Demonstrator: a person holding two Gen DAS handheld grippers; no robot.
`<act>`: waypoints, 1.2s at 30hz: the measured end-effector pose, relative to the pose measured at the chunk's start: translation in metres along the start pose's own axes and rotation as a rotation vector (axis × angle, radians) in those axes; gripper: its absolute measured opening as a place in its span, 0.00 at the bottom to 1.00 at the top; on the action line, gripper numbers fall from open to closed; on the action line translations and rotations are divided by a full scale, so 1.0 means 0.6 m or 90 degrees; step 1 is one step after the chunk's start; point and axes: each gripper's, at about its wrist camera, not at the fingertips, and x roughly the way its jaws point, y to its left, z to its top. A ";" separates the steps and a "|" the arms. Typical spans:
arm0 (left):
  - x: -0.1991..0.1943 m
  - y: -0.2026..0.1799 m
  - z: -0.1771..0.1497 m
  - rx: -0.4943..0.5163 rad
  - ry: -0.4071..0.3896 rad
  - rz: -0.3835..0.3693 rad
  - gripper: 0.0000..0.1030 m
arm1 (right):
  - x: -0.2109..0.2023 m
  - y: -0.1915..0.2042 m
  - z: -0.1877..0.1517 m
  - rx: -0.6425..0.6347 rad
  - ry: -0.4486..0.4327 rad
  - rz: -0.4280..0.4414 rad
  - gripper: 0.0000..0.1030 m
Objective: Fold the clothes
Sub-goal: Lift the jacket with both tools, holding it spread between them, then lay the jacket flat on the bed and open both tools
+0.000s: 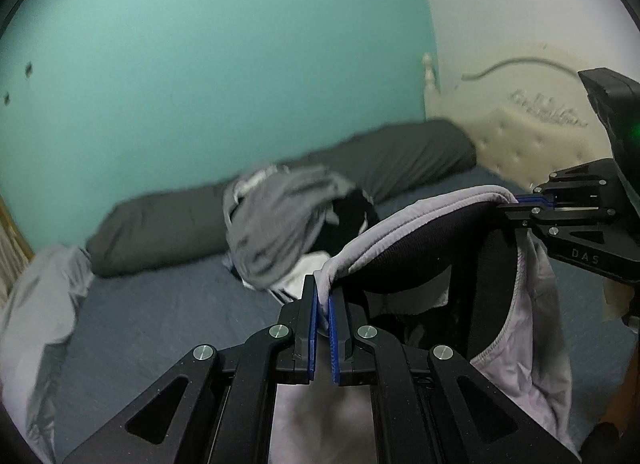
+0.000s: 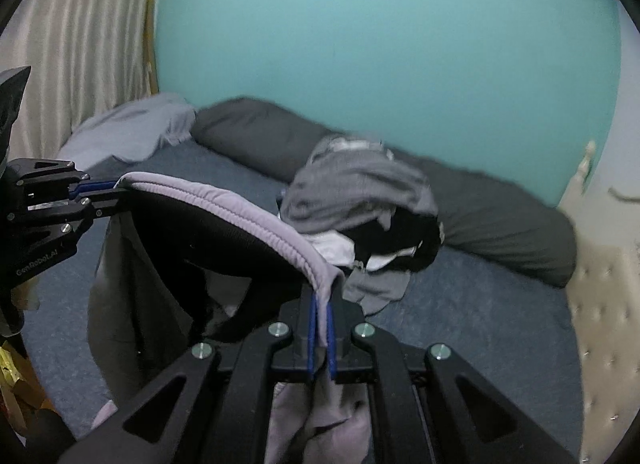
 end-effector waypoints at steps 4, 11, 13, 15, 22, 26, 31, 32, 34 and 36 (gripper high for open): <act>0.135 -0.003 -0.050 -0.020 0.053 -0.018 0.05 | 0.112 -0.025 -0.030 0.016 0.047 0.015 0.04; 0.285 -0.020 -0.113 -0.035 0.131 -0.049 0.05 | 0.283 -0.071 -0.086 0.061 0.114 0.052 0.04; 0.336 -0.020 -0.127 -0.041 0.148 -0.053 0.05 | 0.316 -0.078 -0.093 0.068 0.128 0.055 0.04; 0.375 -0.016 -0.134 -0.050 0.161 -0.058 0.05 | 0.362 -0.093 -0.101 0.079 0.139 0.059 0.04; 0.489 0.004 -0.128 -0.074 0.188 -0.055 0.05 | 0.481 -0.132 -0.086 0.103 0.155 0.054 0.04; 0.536 0.031 -0.108 -0.108 0.182 -0.043 0.05 | 0.523 -0.150 -0.059 0.115 0.139 0.045 0.04; 0.604 0.038 -0.116 -0.166 0.214 -0.046 0.07 | 0.585 -0.157 -0.064 0.145 0.163 0.031 0.07; 0.618 0.038 -0.128 -0.177 0.230 -0.054 0.07 | 0.602 -0.157 -0.076 0.154 0.183 0.035 0.07; 0.634 0.038 -0.150 -0.183 0.251 -0.053 0.11 | 0.623 -0.156 -0.098 0.162 0.209 0.036 0.08; 0.642 0.041 -0.168 -0.186 0.260 -0.047 0.33 | 0.625 -0.157 -0.113 0.164 0.207 0.024 0.15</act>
